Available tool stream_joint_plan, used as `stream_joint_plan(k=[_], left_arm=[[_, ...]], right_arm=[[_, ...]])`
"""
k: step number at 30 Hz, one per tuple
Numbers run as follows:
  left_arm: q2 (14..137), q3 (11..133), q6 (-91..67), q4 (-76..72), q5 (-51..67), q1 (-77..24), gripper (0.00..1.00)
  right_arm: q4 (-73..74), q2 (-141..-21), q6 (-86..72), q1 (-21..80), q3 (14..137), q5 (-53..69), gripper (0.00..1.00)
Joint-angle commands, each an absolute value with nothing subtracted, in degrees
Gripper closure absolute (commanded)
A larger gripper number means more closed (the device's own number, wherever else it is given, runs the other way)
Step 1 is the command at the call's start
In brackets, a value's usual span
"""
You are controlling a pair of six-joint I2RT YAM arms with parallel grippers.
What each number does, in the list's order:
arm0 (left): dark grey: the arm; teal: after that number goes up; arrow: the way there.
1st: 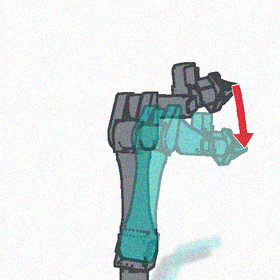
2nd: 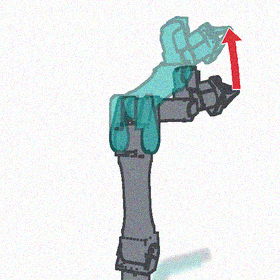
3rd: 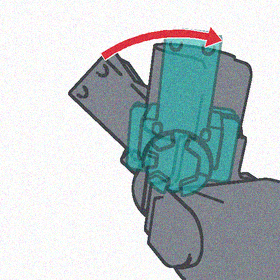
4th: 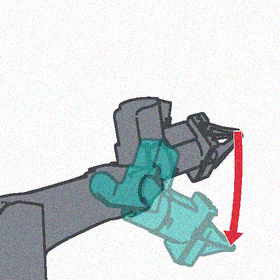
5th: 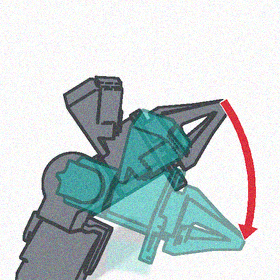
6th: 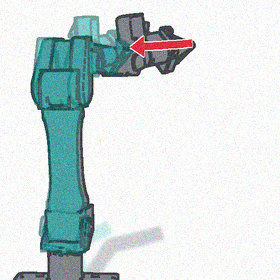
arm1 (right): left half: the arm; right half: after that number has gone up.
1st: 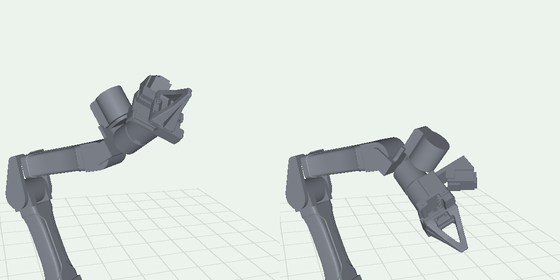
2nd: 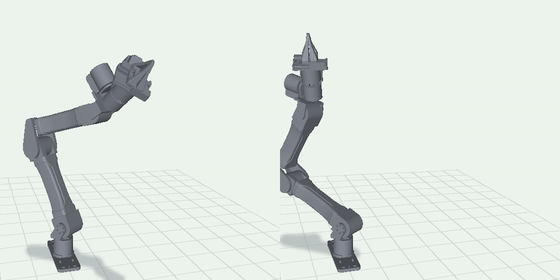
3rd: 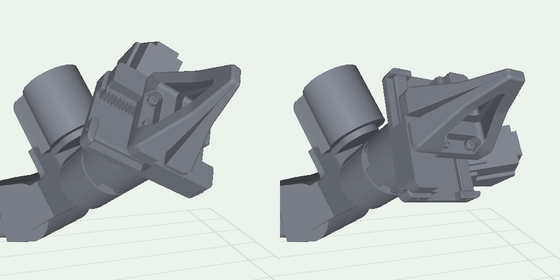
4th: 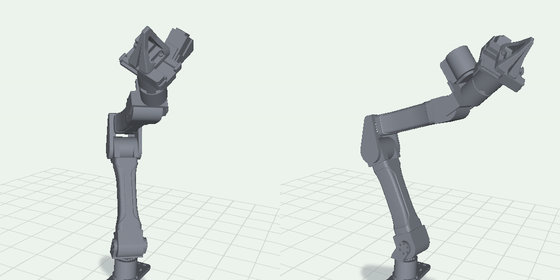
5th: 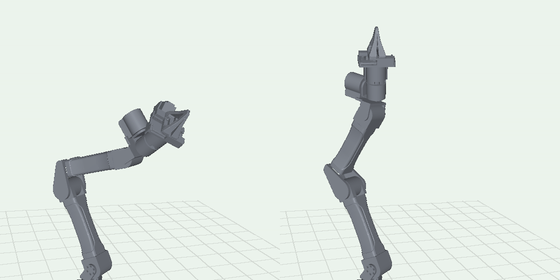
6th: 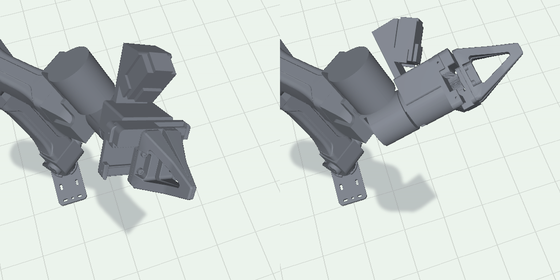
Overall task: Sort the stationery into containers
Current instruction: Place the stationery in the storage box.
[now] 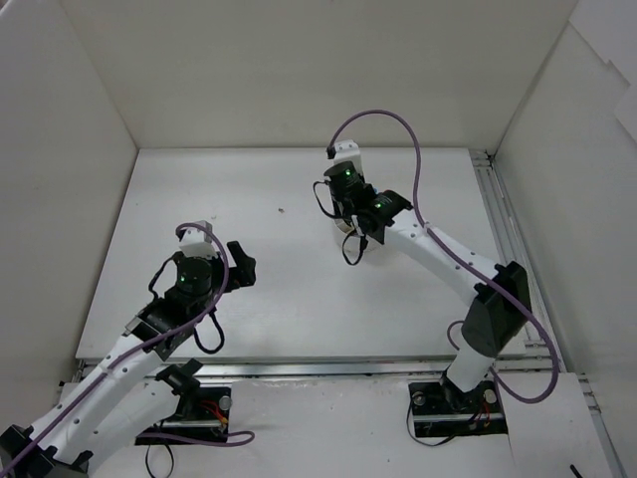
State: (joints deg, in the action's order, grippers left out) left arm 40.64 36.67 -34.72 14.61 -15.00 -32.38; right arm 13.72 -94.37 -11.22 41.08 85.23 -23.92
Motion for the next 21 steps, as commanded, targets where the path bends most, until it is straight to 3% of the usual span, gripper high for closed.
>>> stream_joint_plan(k=[1,21], left_arm=[[40.9,38.5,-34.7,12.8,-15.4,-31.8,0.01],[41.4,38.2,-34.0,12.5,-16.9,-31.3,0.01]], right_arm=[[14.5,-98.3,-9.1,38.8,90.8,-26.5,1.00],[16.9,-113.8,-8.3,35.0,100.7,-24.2,0.94]])
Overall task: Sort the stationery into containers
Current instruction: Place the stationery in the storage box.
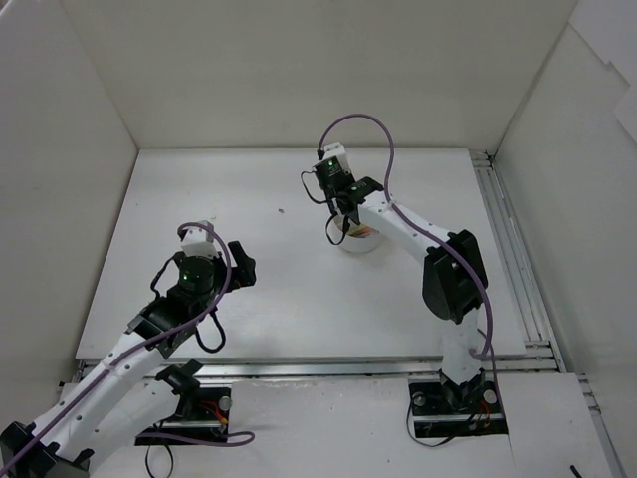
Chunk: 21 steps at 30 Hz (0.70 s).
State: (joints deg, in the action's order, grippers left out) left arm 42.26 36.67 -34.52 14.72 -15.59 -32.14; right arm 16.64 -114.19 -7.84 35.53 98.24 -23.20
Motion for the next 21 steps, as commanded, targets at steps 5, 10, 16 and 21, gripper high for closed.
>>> stream_joint_plan(k=[5,10,16,21], left_arm=[[41.6,38.4,-34.1,12.6,-16.7,-31.3,0.01],[42.6,38.8,-34.3,12.7,-15.6,-31.3,0.01],[42.4,39.1,-34.4,12.7,-15.1,-31.3,0.01],[41.2,39.3,-34.2,13.4,-15.1,-31.3,0.01]], right_arm=[[17.0,-114.3,-8.5,35.1,99.8,-23.1,0.89],[17.3,-113.7,-9.4,35.0,99.1,-23.4,0.62],[17.2,-112.3,-9.1,35.0,99.8,-22.5,0.54],[17.2,-108.1,-8.0,36.2,99.7,-21.4,0.48]])
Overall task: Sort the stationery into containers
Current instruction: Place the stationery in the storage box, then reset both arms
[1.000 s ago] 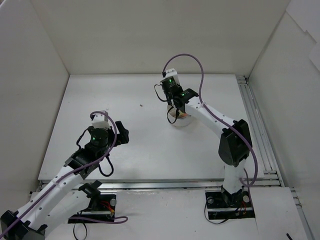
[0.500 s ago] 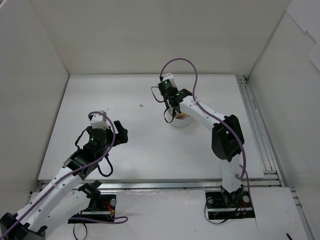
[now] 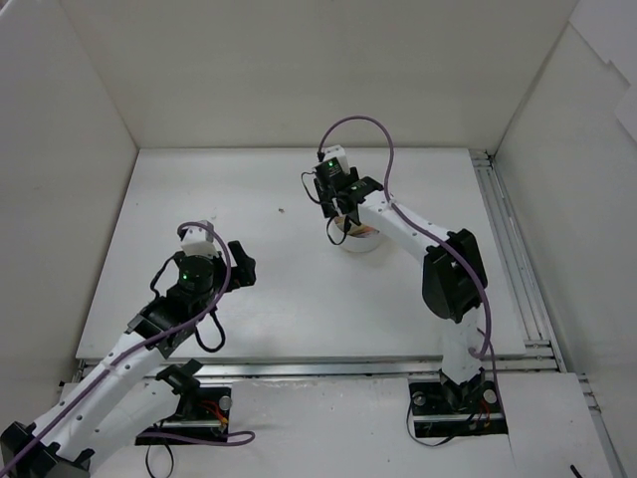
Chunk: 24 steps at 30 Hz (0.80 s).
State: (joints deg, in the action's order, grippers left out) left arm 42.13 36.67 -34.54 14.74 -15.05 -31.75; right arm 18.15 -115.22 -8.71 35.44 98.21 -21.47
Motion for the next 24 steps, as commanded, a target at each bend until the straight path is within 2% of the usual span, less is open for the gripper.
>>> stream_joint_plan(k=[1,3,4,5,10,19,24], left_arm=[[41.0,39.3,-34.3,14.0,-15.4,-31.3,0.01],[40.1,39.1,-34.3,14.1,-16.0,-31.3,0.01],[40.0,39.1,-34.5,14.1,-16.2,-31.3,0.01],[39.6,39.2,-34.5,14.3,-16.3,-31.3,0.01],[38.0,40.5,-34.7,17.1,-17.9,-31.3,0.01],[35.0,40.9,-35.6,19.9,-22.9,-31.3,0.01],[36.0,42.3,-35.7,22.1,-24.4,-31.3,0.00]], right_arm=[[17.3,-105.8,-7.4,37.0,99.4,-21.5,0.45],[17.1,-102.9,-7.2,37.8,98.1,-22.8,0.27],[17.2,-99.4,-7.7,38.7,97.2,-23.5,0.08],[17.1,-97.5,-8.3,39.0,94.9,-24.9,0.02],[16.6,-83.2,-15.4,38.8,83.8,-31.0,0.02],[16.4,-52.9,-26.7,38.6,51.2,-46.6,0.02],[16.4,-41.9,-30.3,38.8,43.2,-50.6,0.02]])
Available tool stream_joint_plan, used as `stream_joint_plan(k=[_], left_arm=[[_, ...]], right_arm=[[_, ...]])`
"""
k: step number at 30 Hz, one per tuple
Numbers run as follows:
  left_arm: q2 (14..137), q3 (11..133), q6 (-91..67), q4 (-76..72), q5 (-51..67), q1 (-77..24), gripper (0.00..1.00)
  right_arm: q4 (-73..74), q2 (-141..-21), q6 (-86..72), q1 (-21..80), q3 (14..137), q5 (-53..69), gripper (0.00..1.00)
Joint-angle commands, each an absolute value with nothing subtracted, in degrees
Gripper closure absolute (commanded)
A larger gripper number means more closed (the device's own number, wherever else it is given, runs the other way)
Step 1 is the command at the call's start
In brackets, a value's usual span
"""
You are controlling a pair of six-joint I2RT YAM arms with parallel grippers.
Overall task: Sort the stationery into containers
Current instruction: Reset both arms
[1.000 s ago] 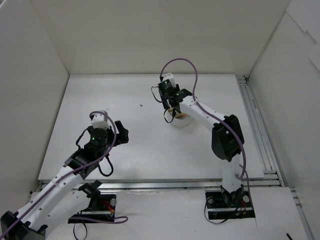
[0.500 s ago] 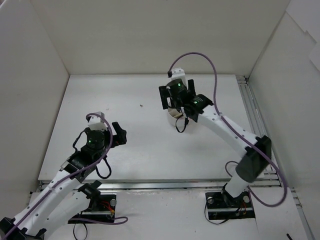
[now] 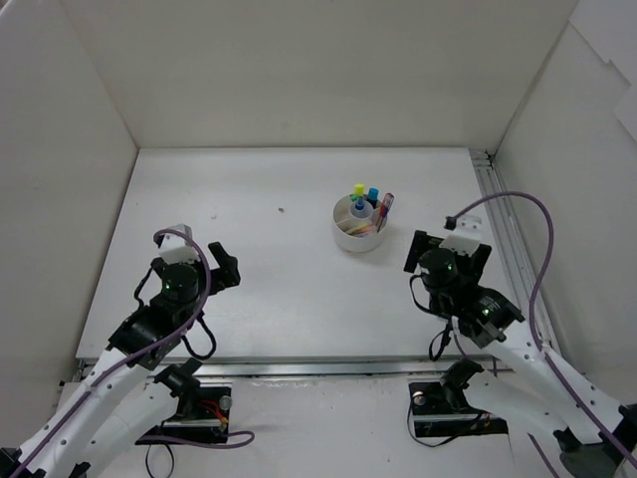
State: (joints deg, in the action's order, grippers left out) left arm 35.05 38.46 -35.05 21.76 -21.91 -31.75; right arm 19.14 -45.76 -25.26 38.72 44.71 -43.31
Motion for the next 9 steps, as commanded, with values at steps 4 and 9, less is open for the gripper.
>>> stream_joint_plan(k=[4,9], left_arm=[[35.2,42.5,-36.4,23.4,-25.5,-31.3,0.01],[31.9,41.8,-35.6,23.7,-25.0,-31.3,0.01]], right_arm=[[16.5,-34.8,-29.9,38.8,39.1,-51.3,0.02],[16.5,-33.1,-27.5,38.8,38.4,-50.4,0.02]])
